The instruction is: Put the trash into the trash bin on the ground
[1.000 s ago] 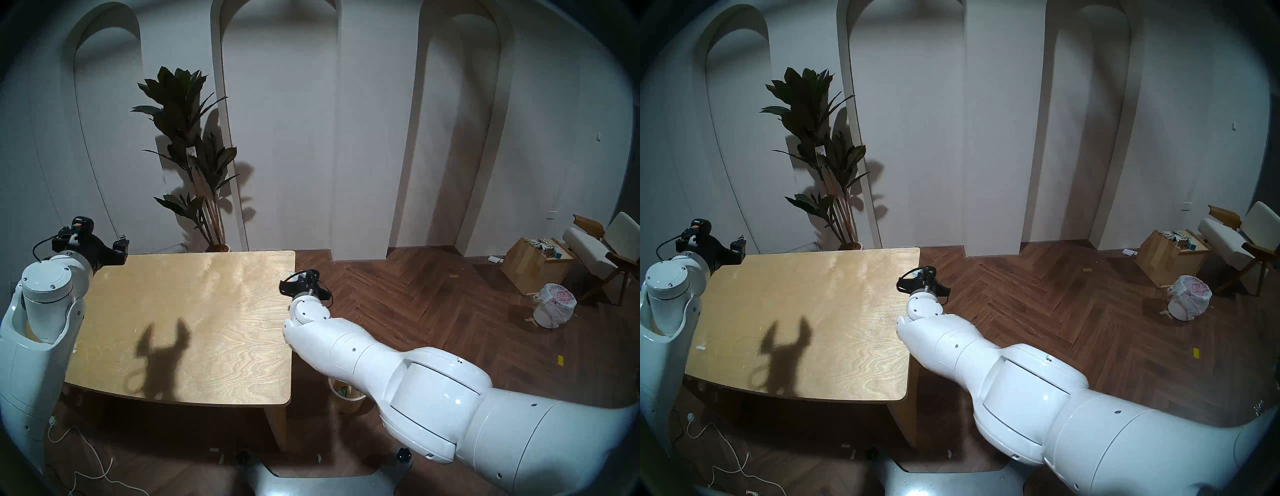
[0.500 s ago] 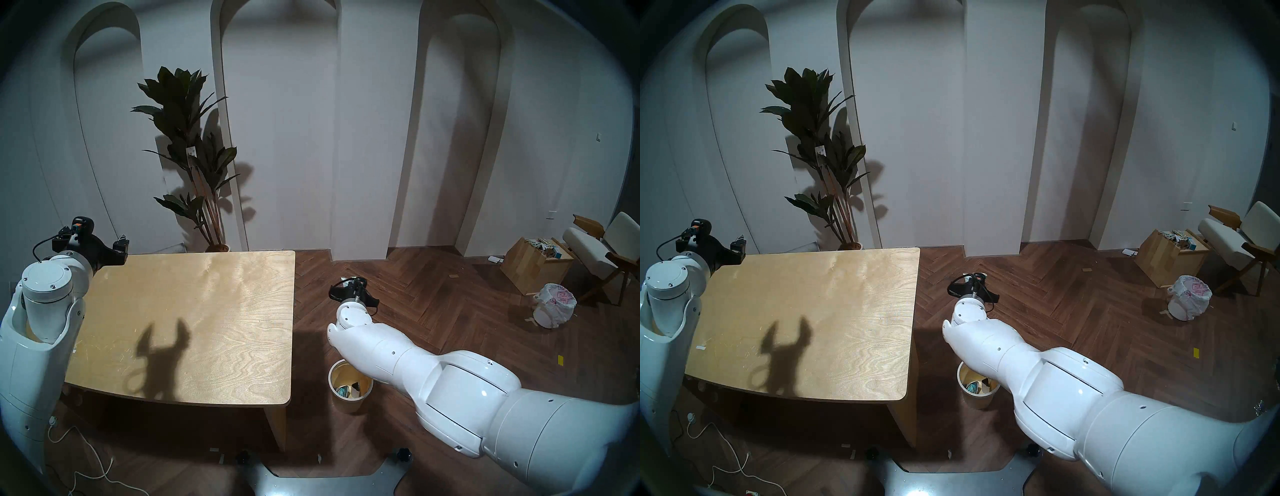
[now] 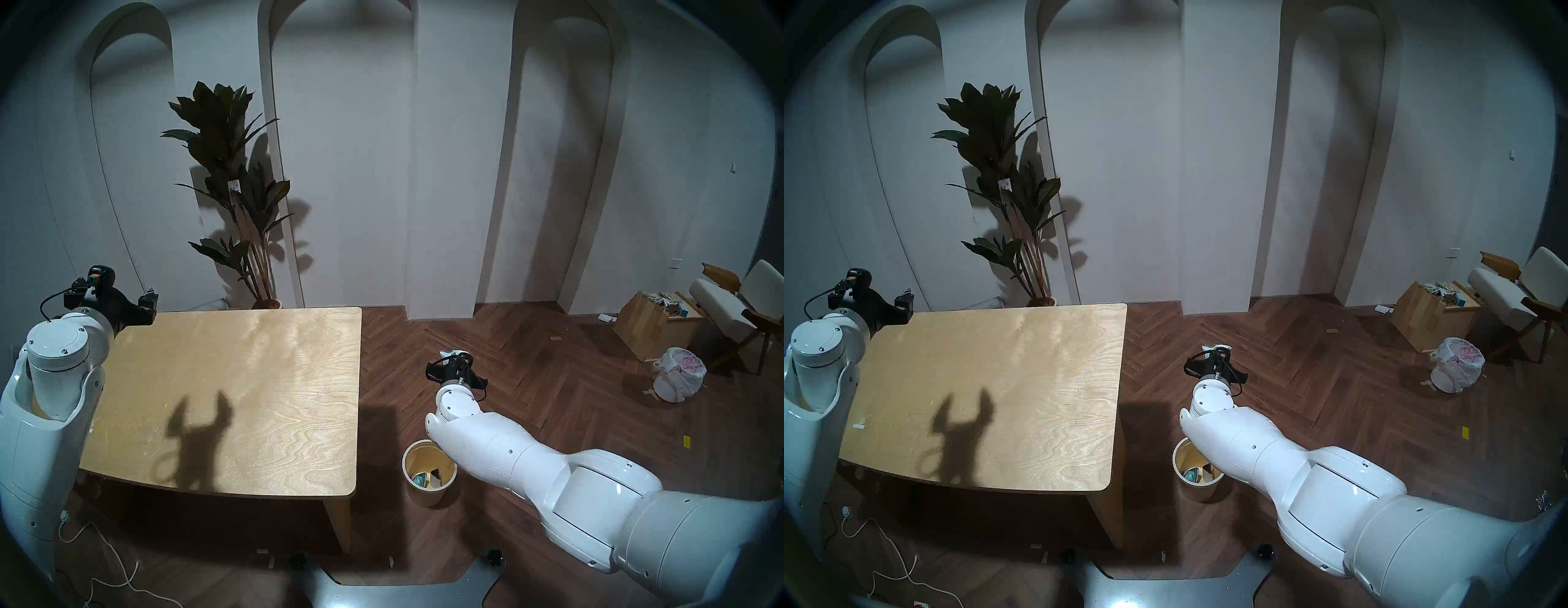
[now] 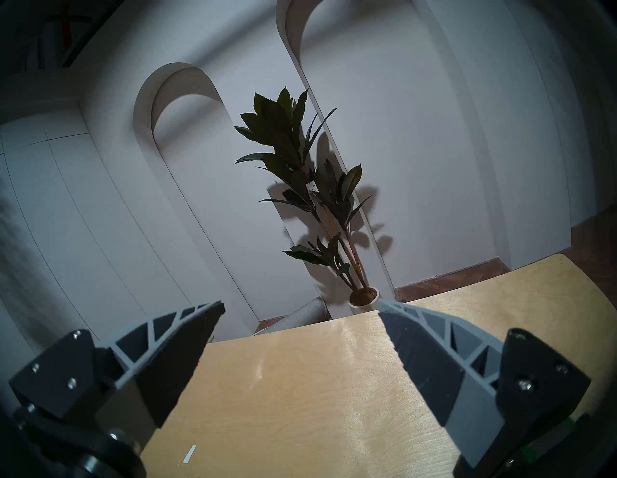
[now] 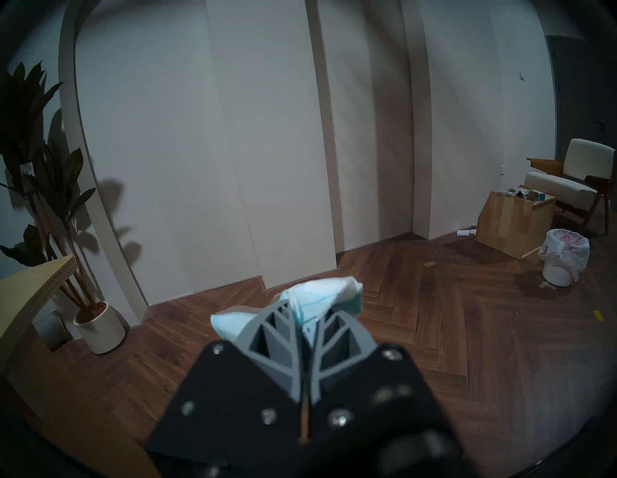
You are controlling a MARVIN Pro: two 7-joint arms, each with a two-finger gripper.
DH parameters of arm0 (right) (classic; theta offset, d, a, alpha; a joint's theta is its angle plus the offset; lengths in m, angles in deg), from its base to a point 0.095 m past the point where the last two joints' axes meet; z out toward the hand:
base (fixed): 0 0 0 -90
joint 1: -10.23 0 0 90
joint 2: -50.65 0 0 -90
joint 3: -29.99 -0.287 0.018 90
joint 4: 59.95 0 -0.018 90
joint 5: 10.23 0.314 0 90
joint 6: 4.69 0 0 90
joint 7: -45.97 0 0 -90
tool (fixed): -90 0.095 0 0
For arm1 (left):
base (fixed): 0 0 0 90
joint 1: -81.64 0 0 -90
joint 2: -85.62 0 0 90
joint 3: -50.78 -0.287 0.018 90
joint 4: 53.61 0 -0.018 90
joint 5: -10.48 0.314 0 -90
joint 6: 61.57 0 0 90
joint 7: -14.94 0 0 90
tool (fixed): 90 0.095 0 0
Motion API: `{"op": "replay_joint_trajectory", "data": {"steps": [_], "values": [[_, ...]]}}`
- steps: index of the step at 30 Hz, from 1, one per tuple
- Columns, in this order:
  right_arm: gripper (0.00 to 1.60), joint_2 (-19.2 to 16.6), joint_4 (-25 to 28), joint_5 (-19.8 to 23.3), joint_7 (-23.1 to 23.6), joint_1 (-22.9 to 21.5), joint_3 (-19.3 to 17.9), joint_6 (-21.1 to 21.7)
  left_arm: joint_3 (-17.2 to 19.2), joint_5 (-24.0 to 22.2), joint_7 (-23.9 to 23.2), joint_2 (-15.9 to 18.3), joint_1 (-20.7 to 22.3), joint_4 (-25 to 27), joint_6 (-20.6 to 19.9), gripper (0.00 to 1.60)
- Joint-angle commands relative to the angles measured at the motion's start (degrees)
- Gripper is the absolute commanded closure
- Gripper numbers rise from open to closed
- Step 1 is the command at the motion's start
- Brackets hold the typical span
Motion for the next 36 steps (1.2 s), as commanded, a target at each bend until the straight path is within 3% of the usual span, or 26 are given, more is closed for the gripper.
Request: {"op": "replay_joint_trajectory", "data": {"steps": [1, 9, 27, 36], "values": [[1.60, -3.26, 7.38, -0.78, 0.90, 0.59, 0.61, 0.61, 0.69, 0.10, 0.08, 0.34, 0.50, 0.66, 0.27, 0.00], [1.60, -6.24, 12.77, -0.23, 1.08, 2.27, 1.41, 4.13, 0.76, 0.11, 0.06, 0.33, 0.46, 0.72, 0.29, 0.00], [1.60, -14.18, 28.04, 4.20, -1.83, 6.67, 0.70, 17.35, 0.95, 0.13, -0.06, 0.30, 0.30, 0.83, 0.38, 0.00], [1.60, -11.97, 24.94, 4.10, -3.32, 5.33, 0.78, 17.53, 0.96, 0.15, -0.09, 0.29, 0.30, 0.84, 0.38, 0.00]]}}
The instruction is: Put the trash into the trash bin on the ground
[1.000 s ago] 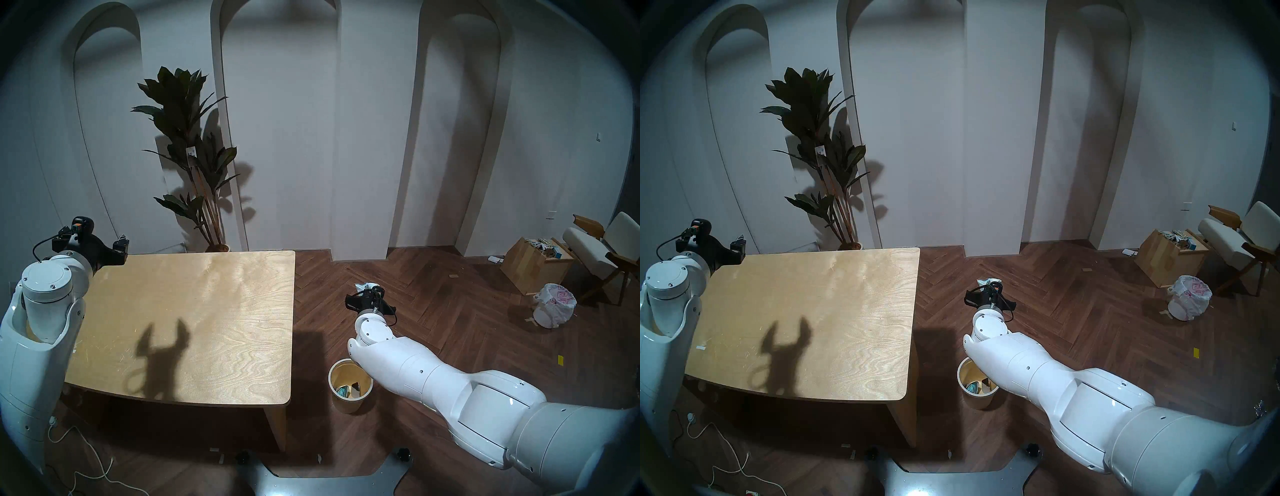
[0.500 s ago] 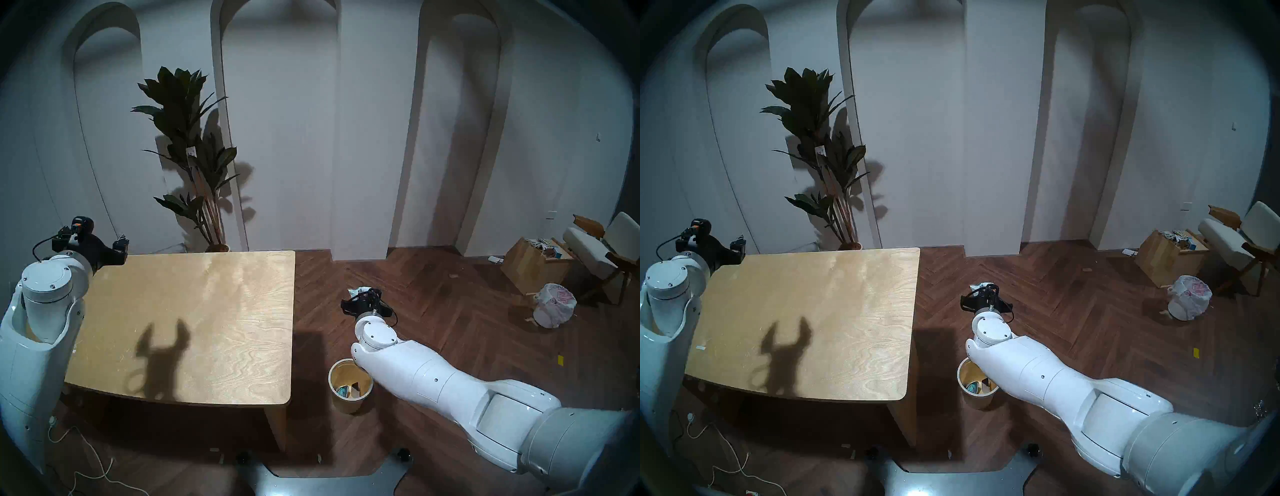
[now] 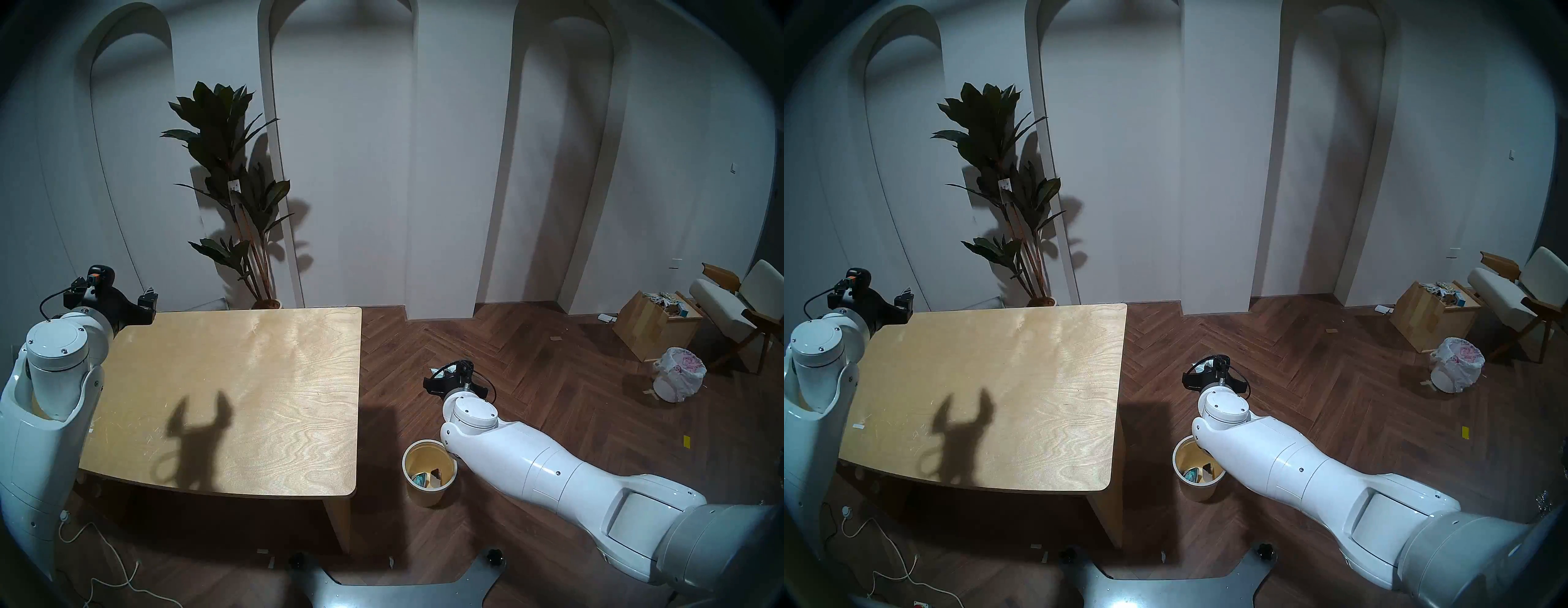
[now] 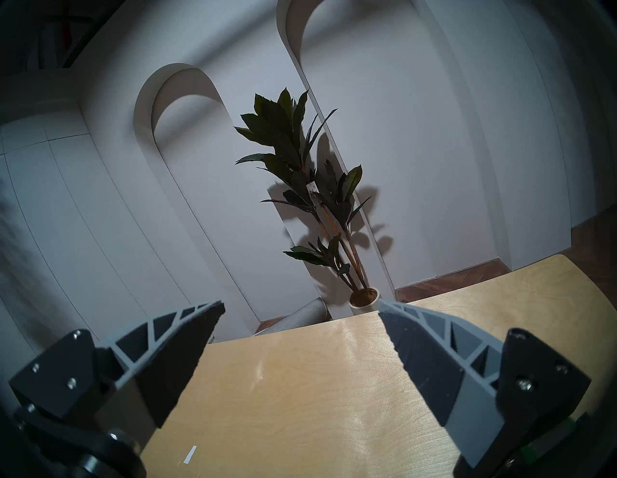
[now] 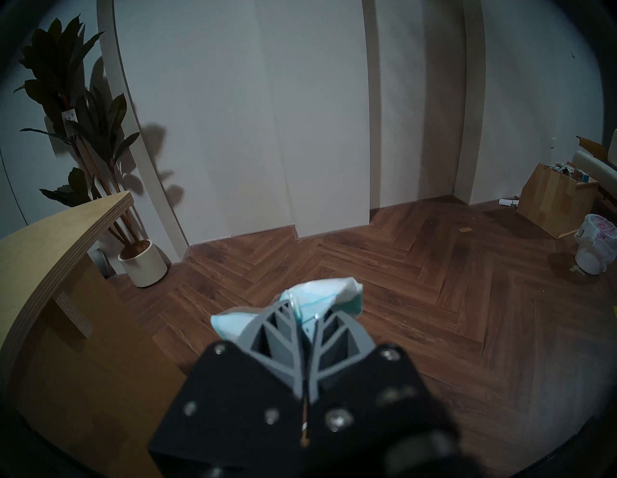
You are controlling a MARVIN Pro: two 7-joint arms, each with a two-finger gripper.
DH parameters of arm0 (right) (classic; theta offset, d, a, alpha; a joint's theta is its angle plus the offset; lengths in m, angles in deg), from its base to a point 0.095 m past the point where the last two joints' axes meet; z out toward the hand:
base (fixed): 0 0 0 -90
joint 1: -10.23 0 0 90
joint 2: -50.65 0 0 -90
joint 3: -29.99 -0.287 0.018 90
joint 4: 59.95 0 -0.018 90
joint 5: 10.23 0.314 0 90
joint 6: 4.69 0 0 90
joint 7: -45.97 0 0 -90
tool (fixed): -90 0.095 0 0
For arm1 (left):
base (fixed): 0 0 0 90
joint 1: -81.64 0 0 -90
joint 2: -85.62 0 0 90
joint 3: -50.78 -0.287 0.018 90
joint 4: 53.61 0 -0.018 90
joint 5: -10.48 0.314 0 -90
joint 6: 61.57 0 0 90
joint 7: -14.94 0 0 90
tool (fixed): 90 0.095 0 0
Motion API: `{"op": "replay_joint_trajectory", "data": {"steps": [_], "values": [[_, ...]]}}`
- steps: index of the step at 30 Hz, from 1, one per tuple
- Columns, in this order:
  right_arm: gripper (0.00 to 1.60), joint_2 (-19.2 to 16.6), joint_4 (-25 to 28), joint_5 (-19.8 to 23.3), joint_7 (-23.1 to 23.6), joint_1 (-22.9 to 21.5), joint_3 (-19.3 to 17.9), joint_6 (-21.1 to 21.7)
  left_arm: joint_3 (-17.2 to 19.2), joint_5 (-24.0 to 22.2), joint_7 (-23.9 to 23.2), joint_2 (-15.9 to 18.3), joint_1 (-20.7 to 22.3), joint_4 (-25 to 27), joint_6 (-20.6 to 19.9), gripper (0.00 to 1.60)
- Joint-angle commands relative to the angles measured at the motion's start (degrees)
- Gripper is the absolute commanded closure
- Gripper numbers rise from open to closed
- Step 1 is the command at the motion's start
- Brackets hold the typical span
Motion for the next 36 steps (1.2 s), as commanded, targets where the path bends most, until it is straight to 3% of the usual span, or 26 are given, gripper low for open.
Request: {"op": "replay_joint_trajectory", "data": {"steps": [1, 15, 36], "values": [[1.60, 1.54, -1.26, -0.80, -0.87, -1.96, -0.21, -0.56, 0.82, 0.10, -0.02, 0.30, 0.33, 0.77, 0.36, 0.00], [1.60, 5.97, -7.79, -1.50, -0.56, -5.82, 0.11, -0.41, 0.76, 0.12, 0.01, 0.29, 0.40, 0.73, 0.32, 0.00], [1.60, 12.31, -21.02, -2.38, 4.05, -10.41, 0.02, -1.82, 0.79, 0.13, -0.02, 0.28, 0.37, 0.75, 0.33, 0.00]]}}
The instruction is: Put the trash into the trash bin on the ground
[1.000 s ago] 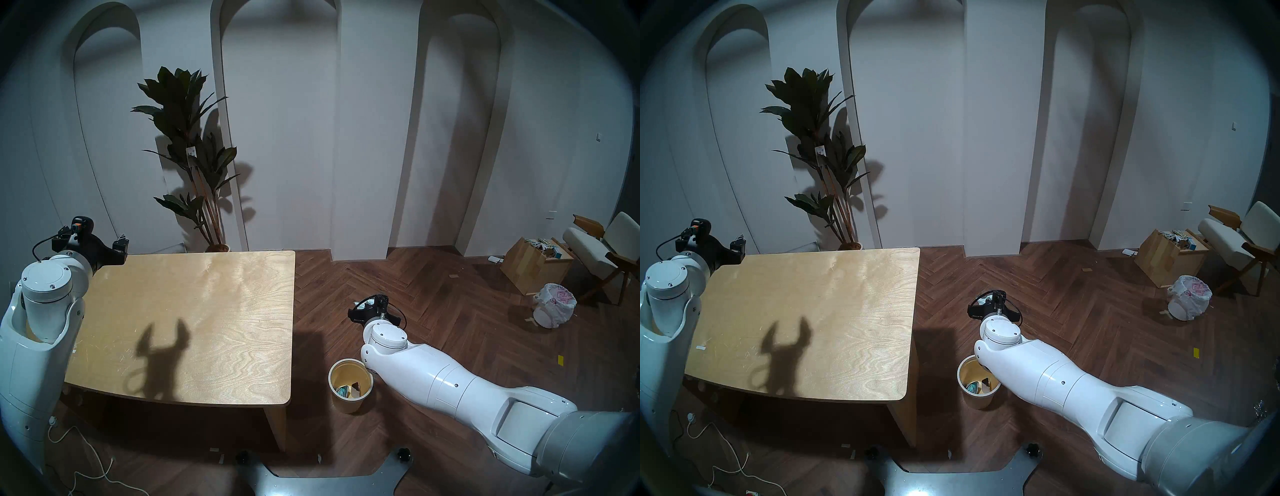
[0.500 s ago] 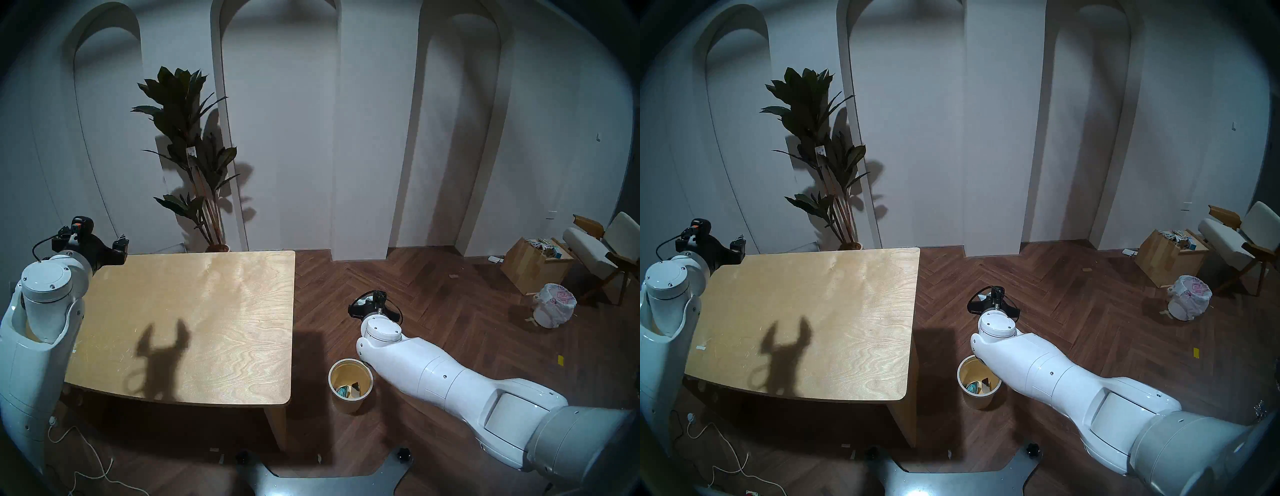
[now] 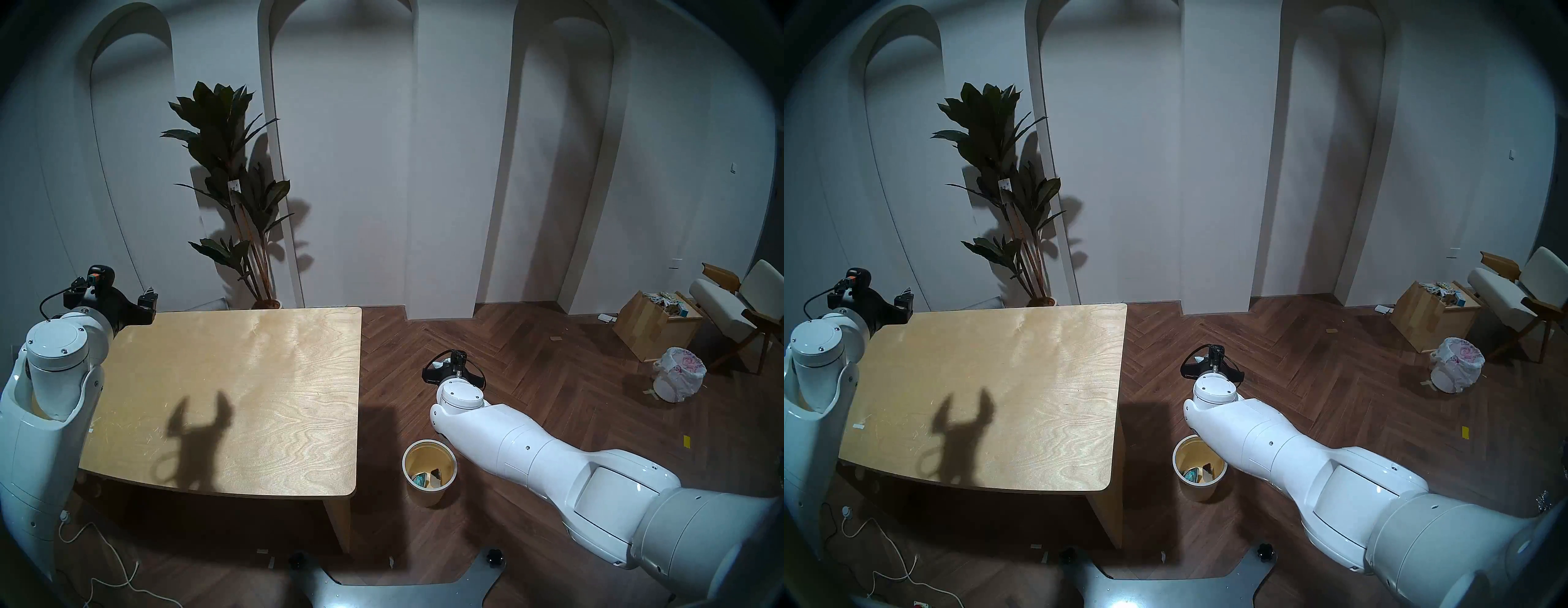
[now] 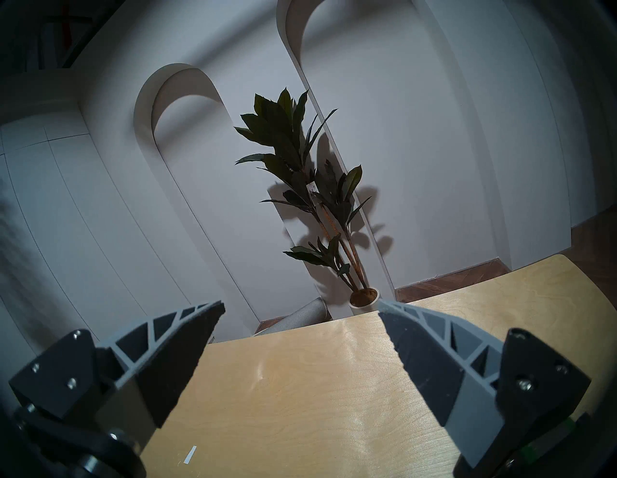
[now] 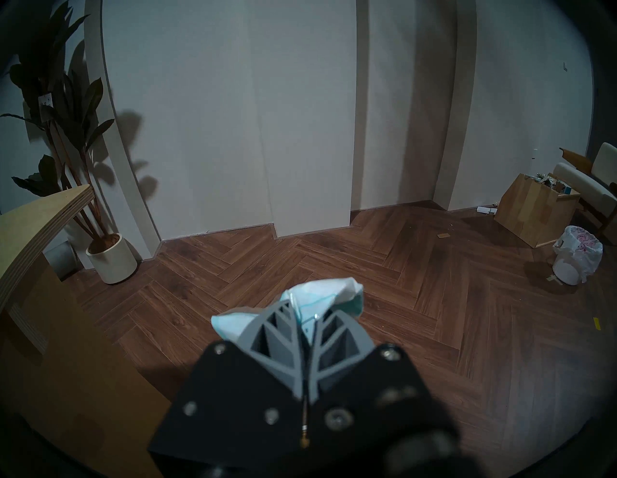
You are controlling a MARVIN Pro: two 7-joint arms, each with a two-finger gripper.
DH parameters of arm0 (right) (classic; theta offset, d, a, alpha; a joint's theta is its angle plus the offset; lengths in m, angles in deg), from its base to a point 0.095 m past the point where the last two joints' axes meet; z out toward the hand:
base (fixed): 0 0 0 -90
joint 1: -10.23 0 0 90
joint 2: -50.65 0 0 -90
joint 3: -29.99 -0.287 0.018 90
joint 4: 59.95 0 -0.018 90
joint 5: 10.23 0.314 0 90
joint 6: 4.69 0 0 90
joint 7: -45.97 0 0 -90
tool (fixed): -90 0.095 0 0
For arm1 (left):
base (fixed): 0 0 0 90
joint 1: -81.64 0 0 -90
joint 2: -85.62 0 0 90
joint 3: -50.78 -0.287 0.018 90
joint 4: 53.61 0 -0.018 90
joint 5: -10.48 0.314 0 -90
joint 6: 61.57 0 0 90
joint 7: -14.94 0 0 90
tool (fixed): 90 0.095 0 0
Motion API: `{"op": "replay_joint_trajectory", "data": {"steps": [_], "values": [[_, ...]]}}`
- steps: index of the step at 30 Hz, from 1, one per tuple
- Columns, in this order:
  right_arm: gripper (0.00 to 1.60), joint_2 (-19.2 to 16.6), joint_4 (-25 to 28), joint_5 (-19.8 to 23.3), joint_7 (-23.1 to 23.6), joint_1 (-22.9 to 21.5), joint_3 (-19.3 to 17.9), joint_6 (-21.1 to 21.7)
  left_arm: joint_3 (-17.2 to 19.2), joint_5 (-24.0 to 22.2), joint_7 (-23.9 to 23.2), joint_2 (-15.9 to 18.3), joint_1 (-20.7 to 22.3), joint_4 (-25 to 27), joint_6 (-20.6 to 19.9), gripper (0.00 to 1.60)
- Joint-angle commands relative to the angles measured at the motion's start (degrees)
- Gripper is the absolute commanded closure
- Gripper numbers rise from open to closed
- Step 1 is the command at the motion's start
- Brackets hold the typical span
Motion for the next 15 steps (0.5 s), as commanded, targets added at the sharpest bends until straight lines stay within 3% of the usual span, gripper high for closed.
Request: {"op": "replay_joint_trajectory", "data": {"steps": [1, 15], "values": [[1.60, 2.49, -1.76, -0.34, 1.49, -2.42, -0.07, -1.33, 0.78, 0.10, 0.01, 0.30, 0.37, 0.74, 0.34, 0.00], [1.60, 0.61, 0.36, -0.42, 1.29, 0.32, -0.42, -2.23, 0.84, 0.12, -0.05, 0.28, 0.32, 0.77, 0.37, 0.00]]}}
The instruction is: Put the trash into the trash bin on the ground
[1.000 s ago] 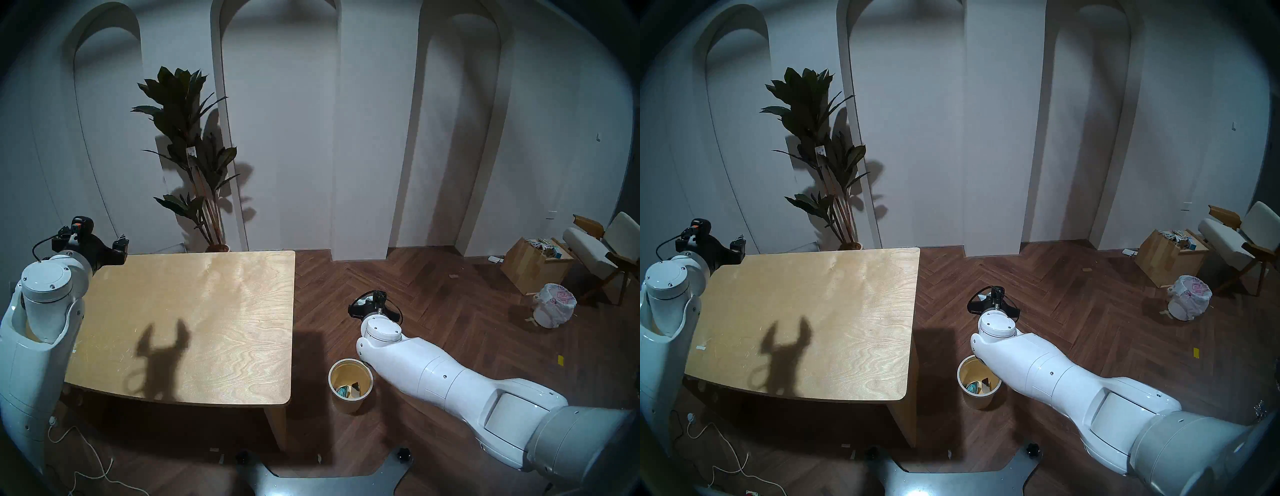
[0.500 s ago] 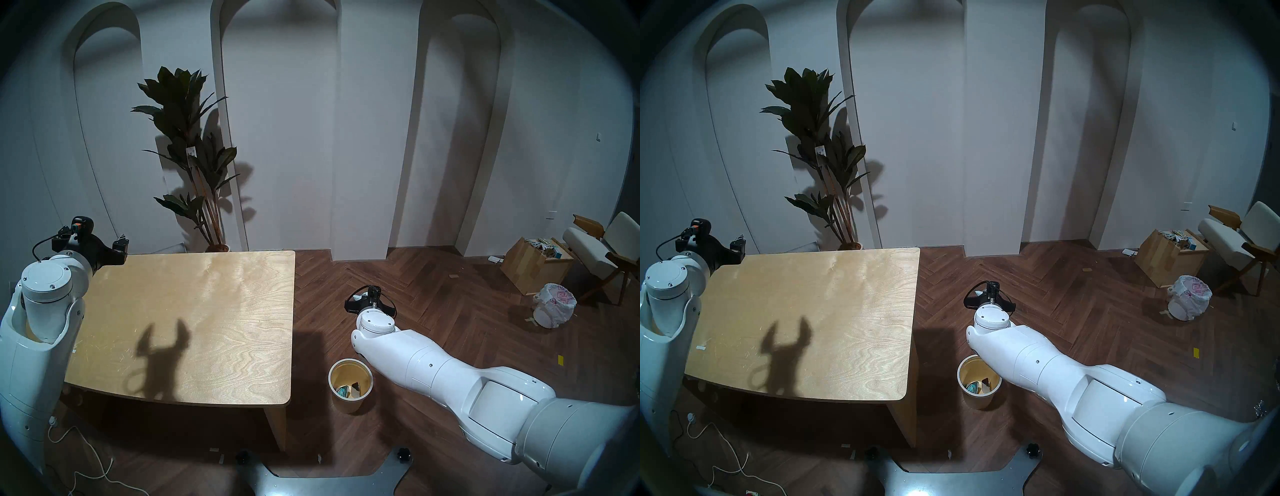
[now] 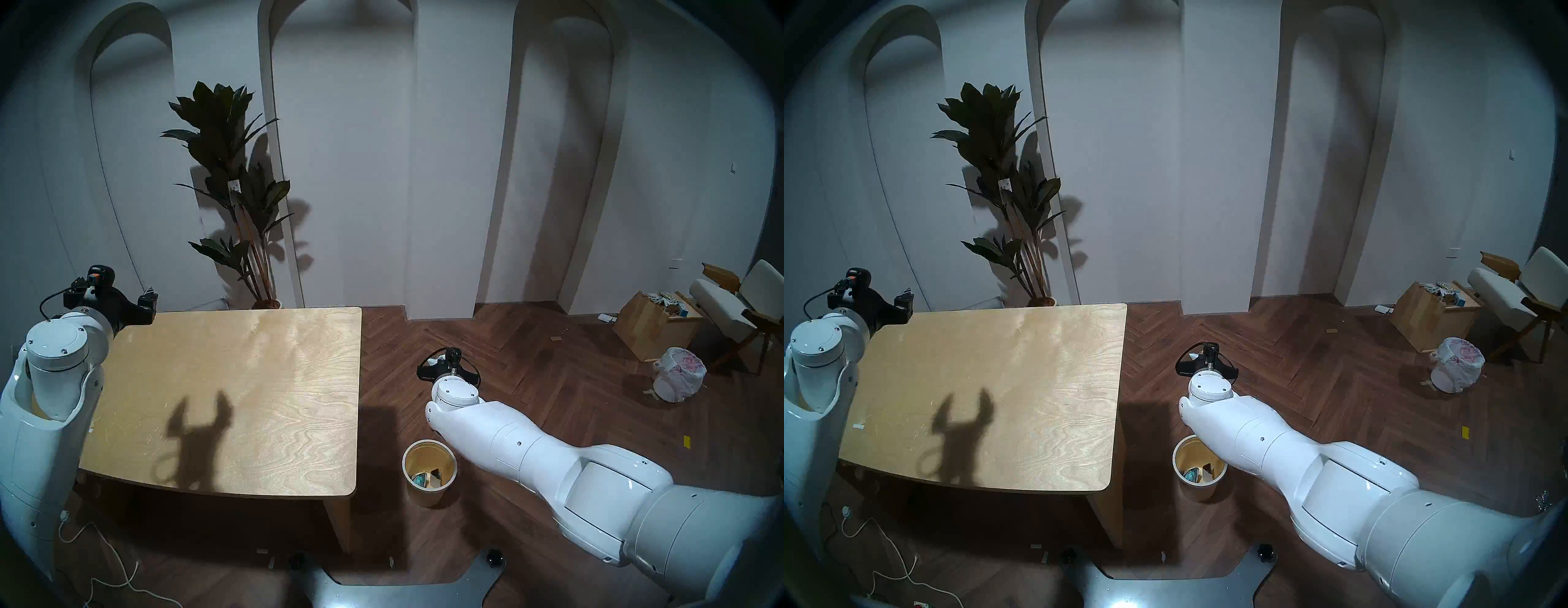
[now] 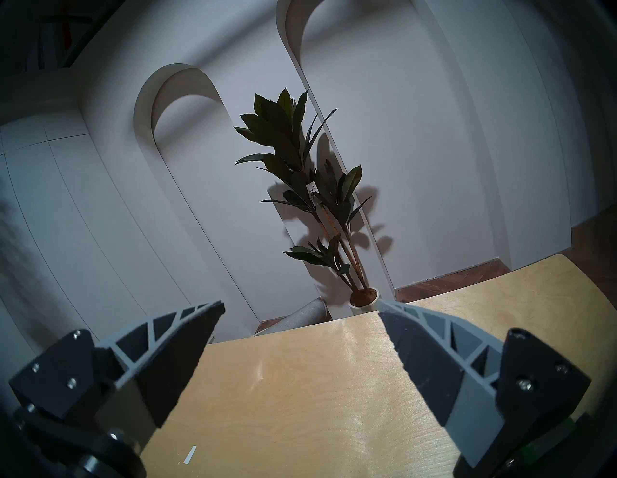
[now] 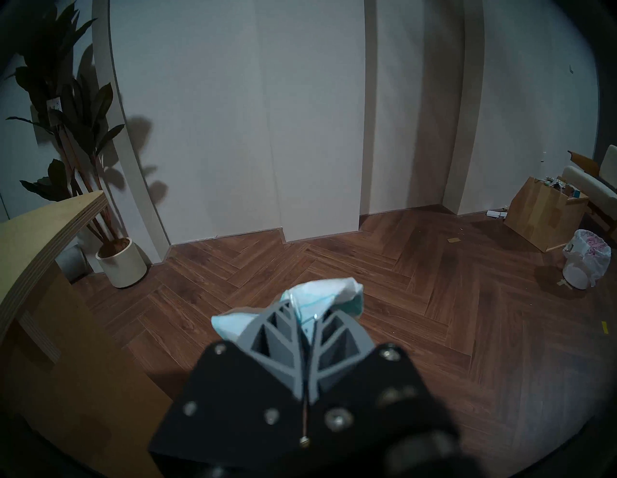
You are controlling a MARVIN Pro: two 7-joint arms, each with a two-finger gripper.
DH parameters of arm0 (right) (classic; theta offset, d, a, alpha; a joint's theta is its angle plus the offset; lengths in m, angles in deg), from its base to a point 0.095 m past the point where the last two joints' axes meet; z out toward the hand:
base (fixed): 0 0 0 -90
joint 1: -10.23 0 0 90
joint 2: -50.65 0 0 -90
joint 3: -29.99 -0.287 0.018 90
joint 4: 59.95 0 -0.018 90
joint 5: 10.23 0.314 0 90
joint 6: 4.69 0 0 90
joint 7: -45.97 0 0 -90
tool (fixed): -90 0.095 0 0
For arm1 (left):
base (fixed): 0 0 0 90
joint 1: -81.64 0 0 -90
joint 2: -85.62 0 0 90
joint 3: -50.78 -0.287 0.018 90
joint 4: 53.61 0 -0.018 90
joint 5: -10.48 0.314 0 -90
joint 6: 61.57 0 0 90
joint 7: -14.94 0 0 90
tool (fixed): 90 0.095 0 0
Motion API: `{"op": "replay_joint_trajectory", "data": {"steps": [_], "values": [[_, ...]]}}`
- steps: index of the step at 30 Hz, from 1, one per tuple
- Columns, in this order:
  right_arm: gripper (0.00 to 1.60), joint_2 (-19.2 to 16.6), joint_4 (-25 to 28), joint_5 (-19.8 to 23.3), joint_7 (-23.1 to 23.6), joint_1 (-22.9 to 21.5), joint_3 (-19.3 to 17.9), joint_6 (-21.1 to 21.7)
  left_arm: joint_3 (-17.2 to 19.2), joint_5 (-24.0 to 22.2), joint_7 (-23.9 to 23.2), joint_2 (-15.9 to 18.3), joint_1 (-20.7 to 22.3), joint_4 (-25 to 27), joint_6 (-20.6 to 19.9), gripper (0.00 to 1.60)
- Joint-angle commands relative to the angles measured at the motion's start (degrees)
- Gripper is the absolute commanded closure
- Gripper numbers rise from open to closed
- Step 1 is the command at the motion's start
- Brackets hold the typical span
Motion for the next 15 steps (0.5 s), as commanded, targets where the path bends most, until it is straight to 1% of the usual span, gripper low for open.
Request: {"op": "replay_joint_trajectory", "data": {"steps": [1, 9, 15], "values": [[1.60, -0.68, 1.03, 0.00, -0.22, 0.68, -0.27, -0.91, 0.83, 0.10, -0.02, 0.28, 0.32, 0.76, 0.37, 0.00], [1.60, -0.40, -0.41, -0.03, 0.03, 0.33, -0.83, -1.51, 0.83, 0.10, -0.02, 0.28, 0.34, 0.76, 0.36, 0.00], [1.60, 0.99, -3.14, -0.27, 0.90, -0.88, -0.84, -1.83, 0.81, 0.11, -0.01, 0.28, 0.35, 0.75, 0.35, 0.00]]}}
